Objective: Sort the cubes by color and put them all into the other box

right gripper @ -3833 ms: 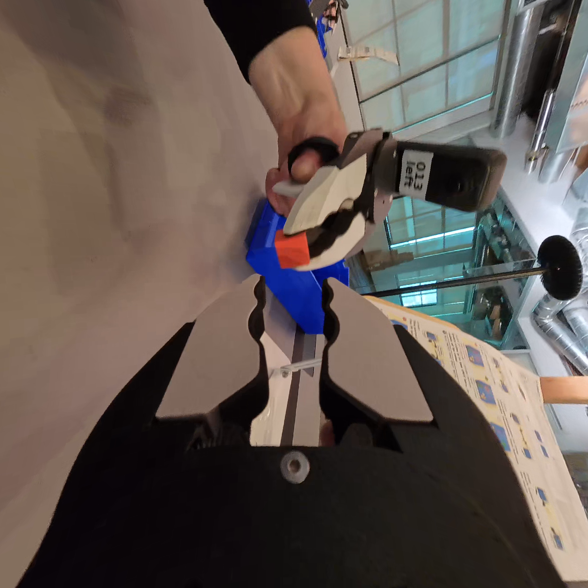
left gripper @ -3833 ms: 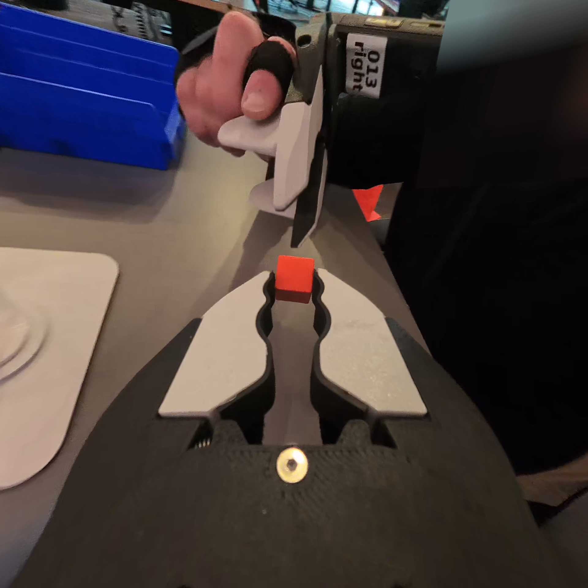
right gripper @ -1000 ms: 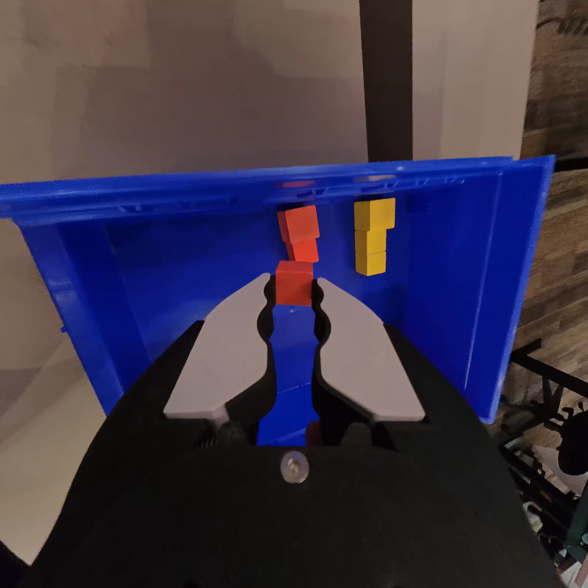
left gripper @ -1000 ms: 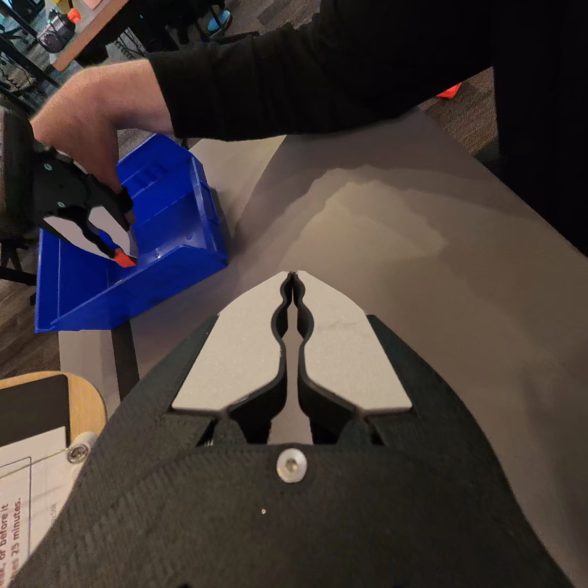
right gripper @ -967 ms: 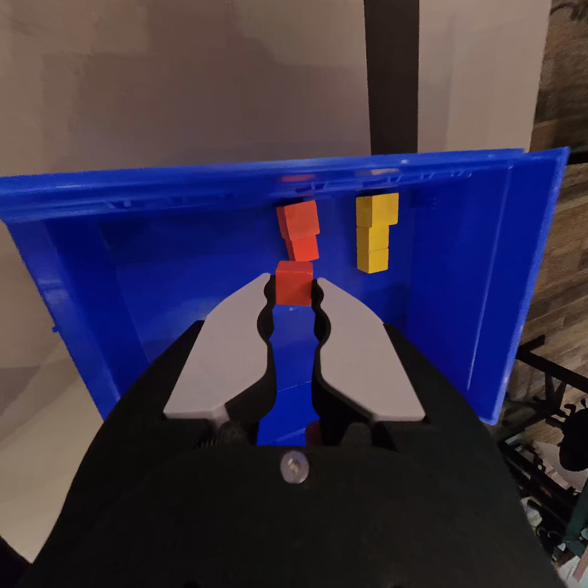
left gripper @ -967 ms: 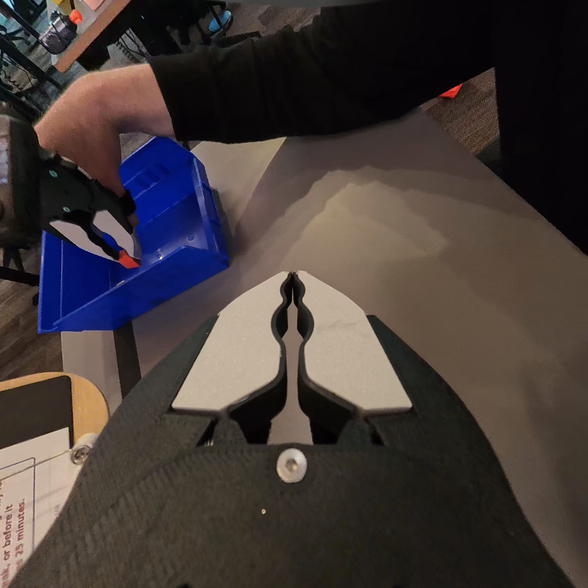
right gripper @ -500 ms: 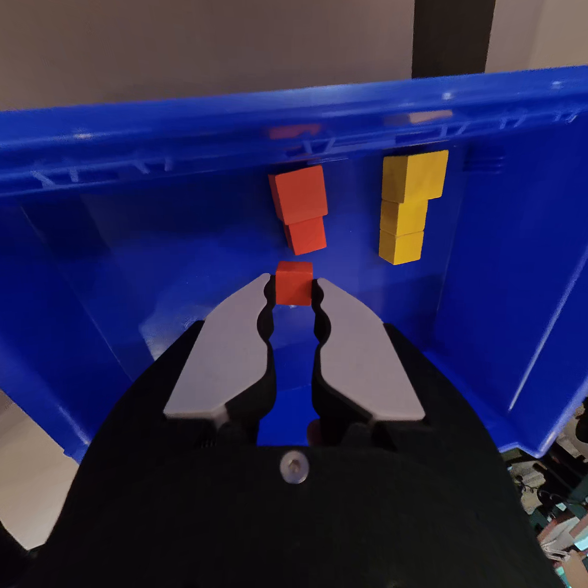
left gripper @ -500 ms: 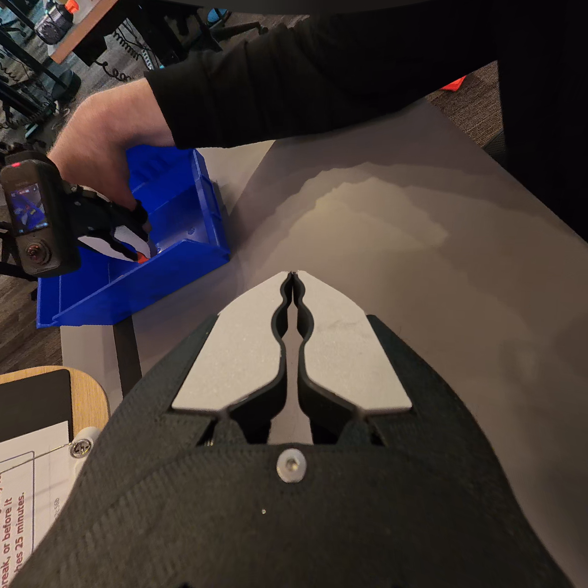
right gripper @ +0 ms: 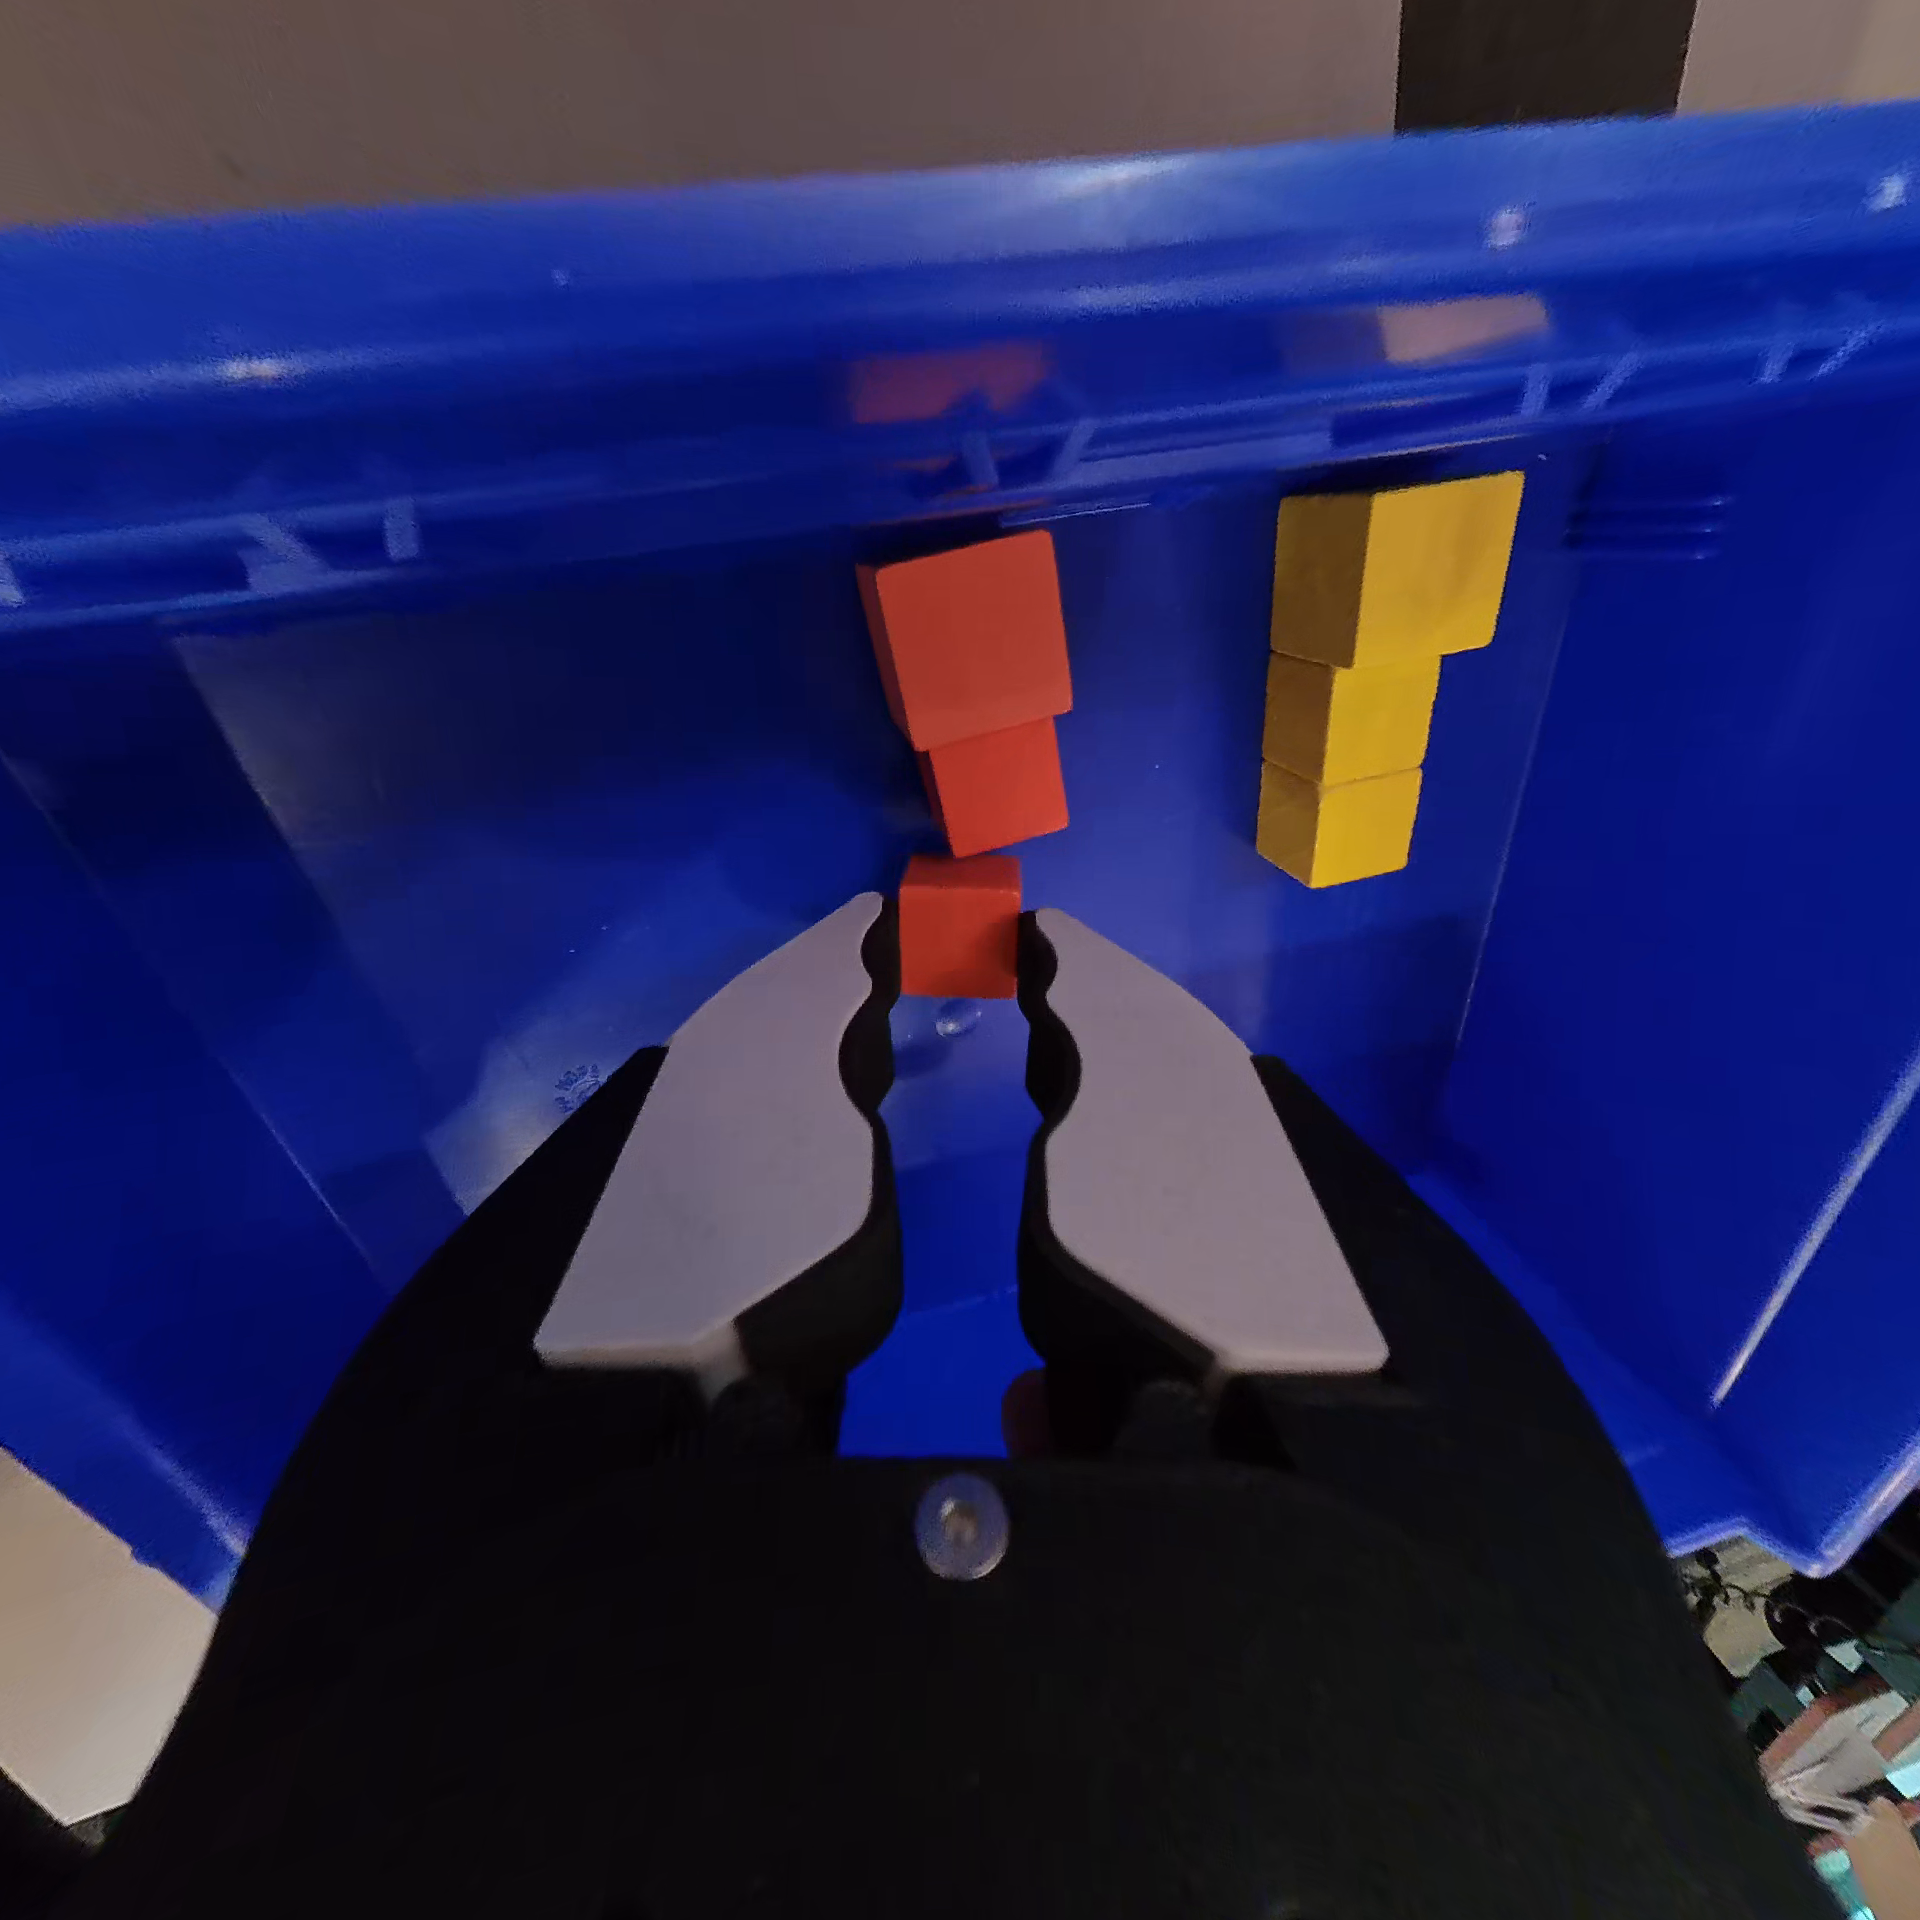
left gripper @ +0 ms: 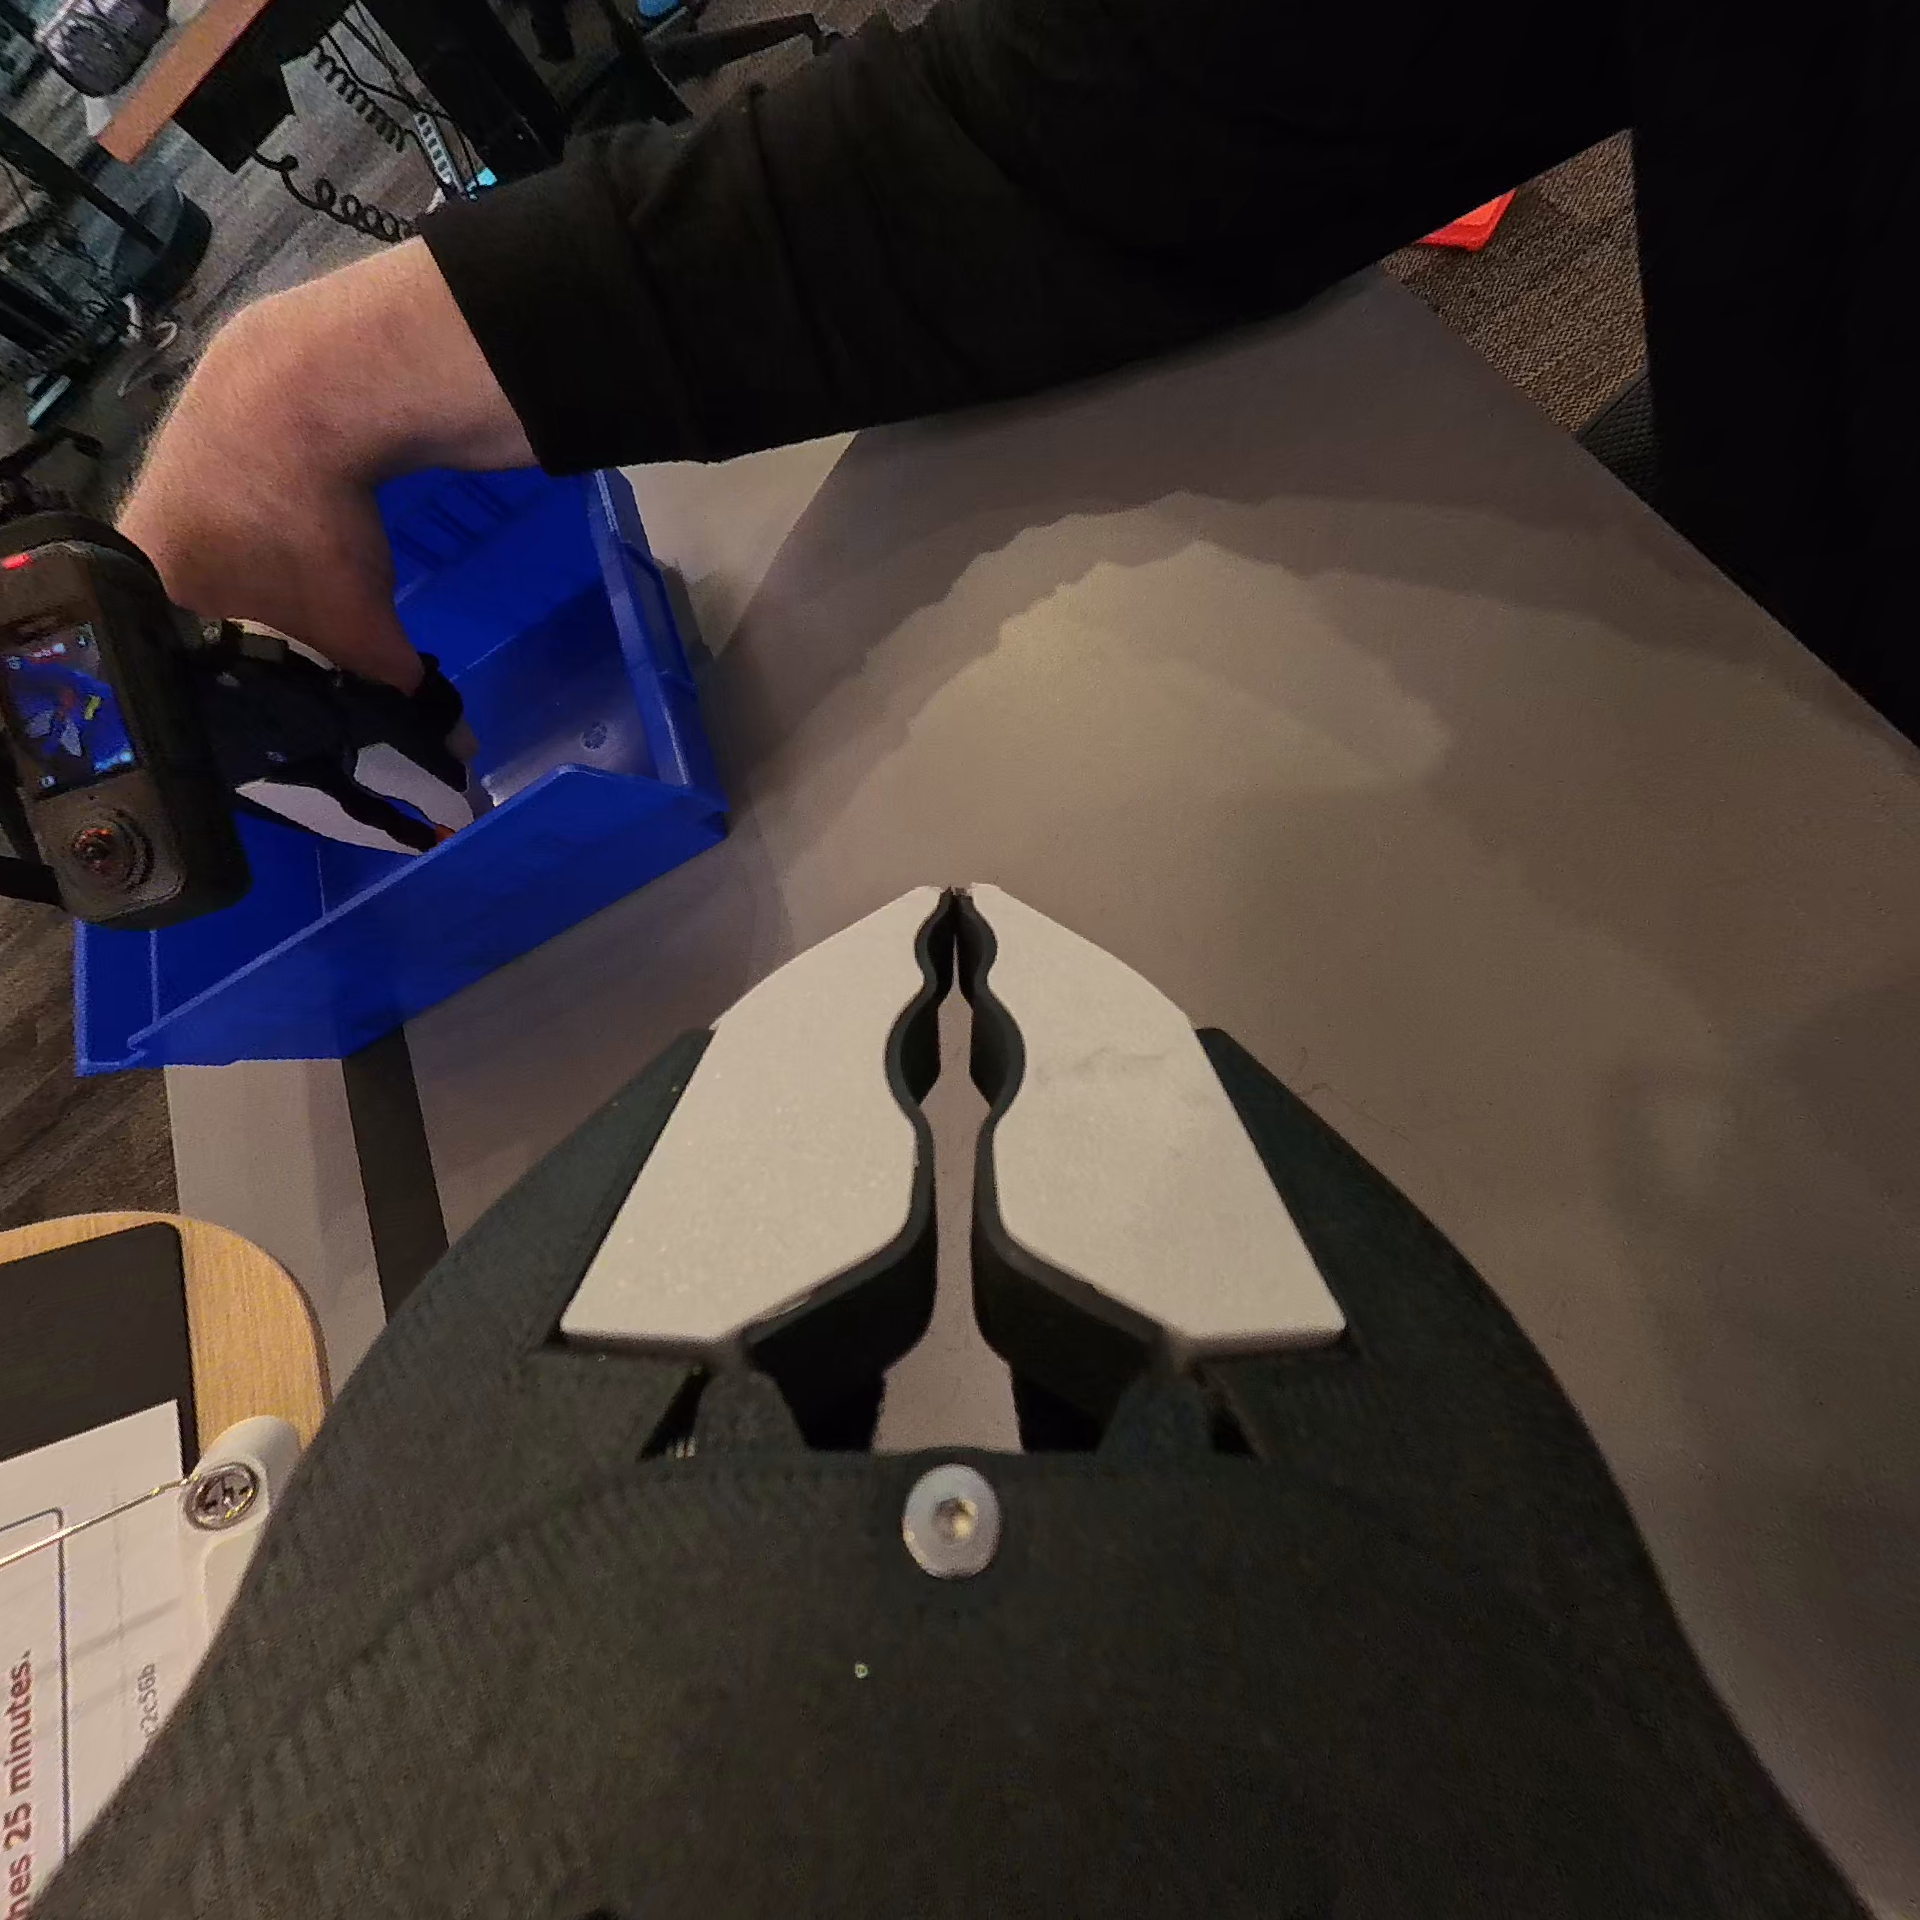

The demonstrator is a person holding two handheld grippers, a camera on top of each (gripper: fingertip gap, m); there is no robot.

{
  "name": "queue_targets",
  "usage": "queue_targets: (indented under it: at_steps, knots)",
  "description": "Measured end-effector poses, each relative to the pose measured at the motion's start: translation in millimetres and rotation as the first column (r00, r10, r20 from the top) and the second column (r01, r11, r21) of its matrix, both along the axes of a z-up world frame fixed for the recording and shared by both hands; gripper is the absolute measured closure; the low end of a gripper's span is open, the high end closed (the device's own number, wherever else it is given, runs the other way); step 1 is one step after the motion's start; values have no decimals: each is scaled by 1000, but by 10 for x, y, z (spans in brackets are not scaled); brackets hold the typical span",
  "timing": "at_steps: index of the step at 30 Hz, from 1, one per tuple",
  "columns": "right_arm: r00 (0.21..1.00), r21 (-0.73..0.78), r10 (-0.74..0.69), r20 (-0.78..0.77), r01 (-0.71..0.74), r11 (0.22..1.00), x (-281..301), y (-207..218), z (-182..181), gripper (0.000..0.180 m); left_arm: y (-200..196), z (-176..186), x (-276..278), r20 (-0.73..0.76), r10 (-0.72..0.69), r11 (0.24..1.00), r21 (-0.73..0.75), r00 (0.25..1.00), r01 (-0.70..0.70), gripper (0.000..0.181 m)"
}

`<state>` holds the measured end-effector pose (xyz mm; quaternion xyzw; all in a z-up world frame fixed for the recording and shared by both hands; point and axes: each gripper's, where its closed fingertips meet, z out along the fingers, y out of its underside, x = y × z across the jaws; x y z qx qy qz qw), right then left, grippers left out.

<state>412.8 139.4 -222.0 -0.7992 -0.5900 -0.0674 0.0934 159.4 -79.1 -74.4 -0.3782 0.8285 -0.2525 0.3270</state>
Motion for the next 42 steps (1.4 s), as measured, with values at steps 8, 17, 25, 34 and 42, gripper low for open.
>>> queue_targets:
  at_steps: [8, 17, 25, 34, 42]
  knots:
    - [1000, 3, 10, -5, -10, 1000, -27, 15, -28, 158, 12, -39, -7, -13, -1, 1000, 4, 1000, 1, 181]
    - [1000, -11, 15, -14, -15, 1000, -18, -14, -23, 158, 6, -63, -6, -21, -6, 1000, 10, 1000, 6, 181]
    - [1000, 19, 16, 9, -16, 1000, 4, 46, -29, 158, 0, -90, -13, -34, -10, 1000, 19, 999, 11, 181]
    - [999, 26, 29, 20, -29, 999, -4, 72, -32, 158, -15, -106, -23, -42, -20, 1000, 23, 999, 21, 181]
    - [999, 44, 26, 33, -28, 999, -15, 102, -32, 158, -51, -135, -33, -59, -33, 999, 27, 998, 35, 181]
